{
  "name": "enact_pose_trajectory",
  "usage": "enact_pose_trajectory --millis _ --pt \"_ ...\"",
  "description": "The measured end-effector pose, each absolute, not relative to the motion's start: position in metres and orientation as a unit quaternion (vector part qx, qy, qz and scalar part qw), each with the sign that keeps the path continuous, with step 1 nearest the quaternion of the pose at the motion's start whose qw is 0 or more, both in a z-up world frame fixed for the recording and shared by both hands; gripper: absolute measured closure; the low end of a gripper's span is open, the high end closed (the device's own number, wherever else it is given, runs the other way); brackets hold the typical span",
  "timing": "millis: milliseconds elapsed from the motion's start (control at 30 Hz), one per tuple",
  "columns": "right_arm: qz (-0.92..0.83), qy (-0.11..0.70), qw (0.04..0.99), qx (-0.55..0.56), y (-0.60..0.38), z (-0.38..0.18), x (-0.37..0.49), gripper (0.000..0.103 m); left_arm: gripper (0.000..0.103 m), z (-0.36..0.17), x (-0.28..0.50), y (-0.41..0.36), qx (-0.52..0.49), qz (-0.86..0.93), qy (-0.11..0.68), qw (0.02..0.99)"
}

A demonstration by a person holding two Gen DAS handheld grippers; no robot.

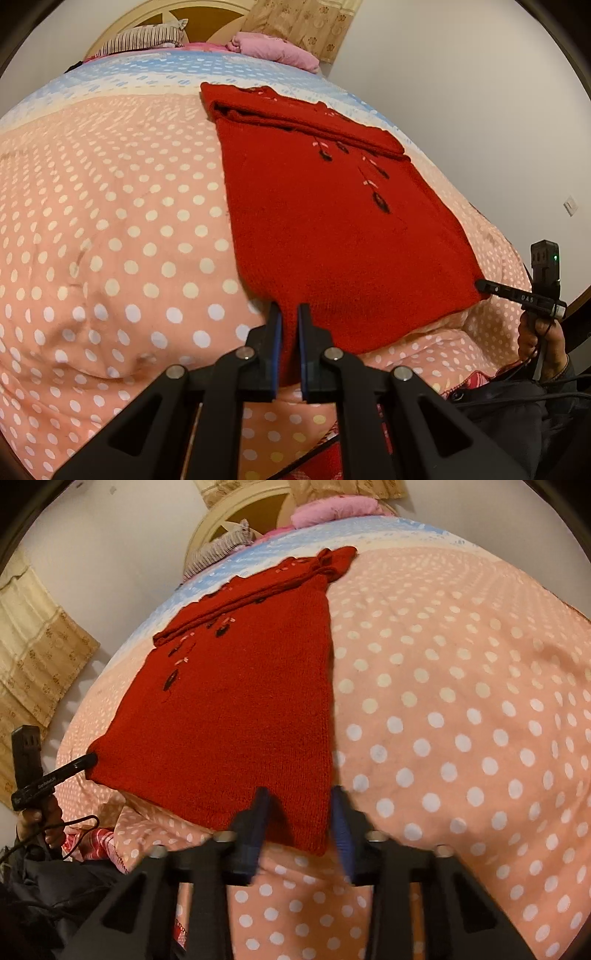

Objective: Fold small clothes
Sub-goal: 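Lift the hem with both grippers and fold it up onto the collar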

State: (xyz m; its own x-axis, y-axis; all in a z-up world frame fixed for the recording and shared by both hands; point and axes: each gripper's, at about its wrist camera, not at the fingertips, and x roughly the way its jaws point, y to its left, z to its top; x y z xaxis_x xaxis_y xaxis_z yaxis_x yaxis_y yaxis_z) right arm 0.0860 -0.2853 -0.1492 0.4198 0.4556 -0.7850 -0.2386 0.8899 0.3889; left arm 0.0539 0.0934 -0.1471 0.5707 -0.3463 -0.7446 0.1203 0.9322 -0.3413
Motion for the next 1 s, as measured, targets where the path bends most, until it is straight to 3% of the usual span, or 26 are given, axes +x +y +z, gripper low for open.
enact_pose_trajectory --millis 333,1000 --pt "0.289 0.403 0.843 0.208 -0.302 -0.098 0.079 0.097 0.095 -0.115 0.052 0.102 -0.135 -0.143 0.404 0.893" --pt "0.283 0.327 0.869 0.242 -0.299 -0.039 0.140 0.097 0.095 -0.063 0.114 0.117 -0.138 -0.135 0.349 0.917"
